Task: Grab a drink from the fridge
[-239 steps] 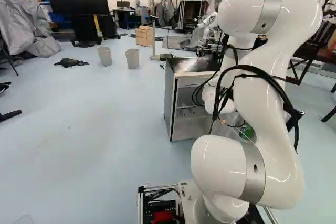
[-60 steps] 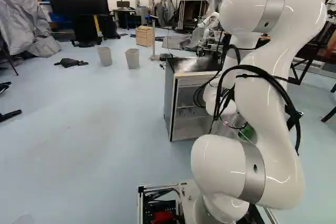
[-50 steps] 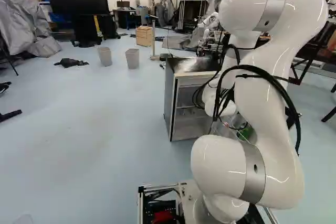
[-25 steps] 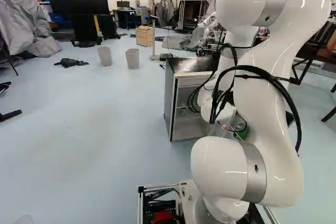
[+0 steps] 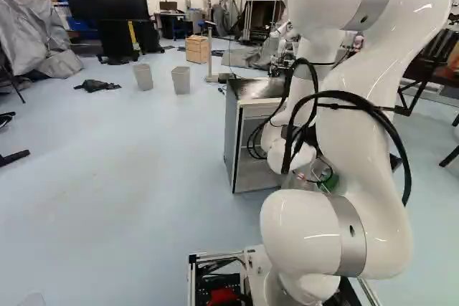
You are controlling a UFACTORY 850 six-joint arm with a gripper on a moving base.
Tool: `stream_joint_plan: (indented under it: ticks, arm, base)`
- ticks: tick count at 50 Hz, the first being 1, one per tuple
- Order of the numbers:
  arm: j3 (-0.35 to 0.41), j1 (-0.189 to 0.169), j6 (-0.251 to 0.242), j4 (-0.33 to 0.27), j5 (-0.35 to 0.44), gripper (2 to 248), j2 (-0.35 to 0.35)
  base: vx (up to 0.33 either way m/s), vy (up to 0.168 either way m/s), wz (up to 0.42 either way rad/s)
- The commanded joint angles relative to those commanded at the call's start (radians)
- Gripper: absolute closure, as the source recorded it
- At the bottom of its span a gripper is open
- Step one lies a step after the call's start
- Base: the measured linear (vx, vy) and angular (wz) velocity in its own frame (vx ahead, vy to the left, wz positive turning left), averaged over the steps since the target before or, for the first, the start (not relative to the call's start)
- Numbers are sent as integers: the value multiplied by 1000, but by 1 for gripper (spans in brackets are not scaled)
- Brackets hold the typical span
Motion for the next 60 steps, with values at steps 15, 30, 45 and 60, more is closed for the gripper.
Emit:
stream_joint_plan:
  ticks: [15, 30, 45, 60]
  arm:
    - [50, 65, 0, -19, 25, 160, 31]
    - [99, 133, 0, -50, 51, 160, 62]
    - [143, 202, 0, -81, 65, 160, 92]
    - [182, 273, 0, -115, 76, 160, 118]
  base:
    - [0, 0, 0]
    - [0, 0, 0]
    - [0, 0, 0]
    - [0, 0, 0]
